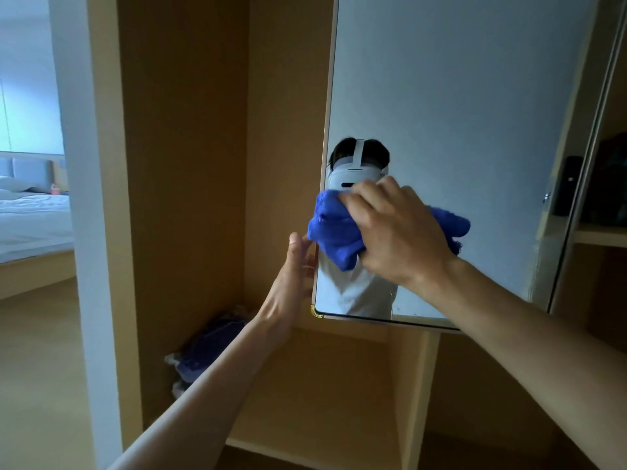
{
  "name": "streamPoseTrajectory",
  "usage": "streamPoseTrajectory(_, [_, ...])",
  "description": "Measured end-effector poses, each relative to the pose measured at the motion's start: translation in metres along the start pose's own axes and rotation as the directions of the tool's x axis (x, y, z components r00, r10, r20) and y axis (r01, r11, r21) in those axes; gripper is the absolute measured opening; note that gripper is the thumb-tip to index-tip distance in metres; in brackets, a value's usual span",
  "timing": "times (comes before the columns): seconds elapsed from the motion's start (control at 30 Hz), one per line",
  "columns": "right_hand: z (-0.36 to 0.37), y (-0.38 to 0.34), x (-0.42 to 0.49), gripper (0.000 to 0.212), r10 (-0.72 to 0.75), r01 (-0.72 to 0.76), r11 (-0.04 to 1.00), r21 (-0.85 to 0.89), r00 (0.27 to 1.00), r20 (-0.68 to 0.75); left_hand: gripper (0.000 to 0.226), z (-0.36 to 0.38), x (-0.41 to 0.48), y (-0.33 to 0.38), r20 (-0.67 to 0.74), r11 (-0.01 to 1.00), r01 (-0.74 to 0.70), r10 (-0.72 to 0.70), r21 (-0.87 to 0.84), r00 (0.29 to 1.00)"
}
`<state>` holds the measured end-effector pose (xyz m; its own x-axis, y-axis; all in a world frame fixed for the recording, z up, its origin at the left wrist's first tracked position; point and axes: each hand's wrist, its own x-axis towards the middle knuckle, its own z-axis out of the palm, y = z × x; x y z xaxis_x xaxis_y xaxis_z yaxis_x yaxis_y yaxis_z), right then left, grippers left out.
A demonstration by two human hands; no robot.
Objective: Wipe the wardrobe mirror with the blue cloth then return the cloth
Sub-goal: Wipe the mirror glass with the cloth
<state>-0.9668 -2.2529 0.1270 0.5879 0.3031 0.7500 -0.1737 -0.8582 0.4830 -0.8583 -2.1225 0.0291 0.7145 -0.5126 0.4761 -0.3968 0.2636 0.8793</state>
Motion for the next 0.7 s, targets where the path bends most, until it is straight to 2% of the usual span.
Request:
streamPoseTrajectory(0.13, [0.018,-0.022,-0.031,0.047,-0.001,0.005,1.000,-0.027,0.990,0.144,0.051,0.003,-0.001,-0.002,-0.015,0.996,-0.001,-0.001,-0.085,1.000])
streamPoseTrajectory(0.33, [0.025,-0.023,-0.041,0.046,-0.069,0.076,0.997,-0.020,0.971,0.228,0.056,0.005,-0.003,-0.003,-0.003,0.991,0.013,-0.014,-0.131,1.000])
streamPoseTrajectory(0.43, [0.024,-0.025,-0.044,0.051,-0.098,0.113,0.993,-0.040,0.957,0.274,0.051,0.006,-0.005,-0.005,-0.012,0.994,0.007,-0.009,-0.106,1.000])
streamPoseTrajectory(0.57, [0.016,-0.021,-0.041,0.051,-0.103,0.112,0.993,-0.026,0.969,0.225,0.040,0.006,-0.008,-0.004,-0.042,0.997,0.043,-0.045,-0.058,0.998])
streamPoseTrajectory(0.7, [0.001,-0.007,-0.025,0.057,-0.029,0.027,1.000,0.015,0.991,0.129,0.053,0.005,-0.010,-0.003,-0.047,0.999,0.035,-0.034,0.017,0.998])
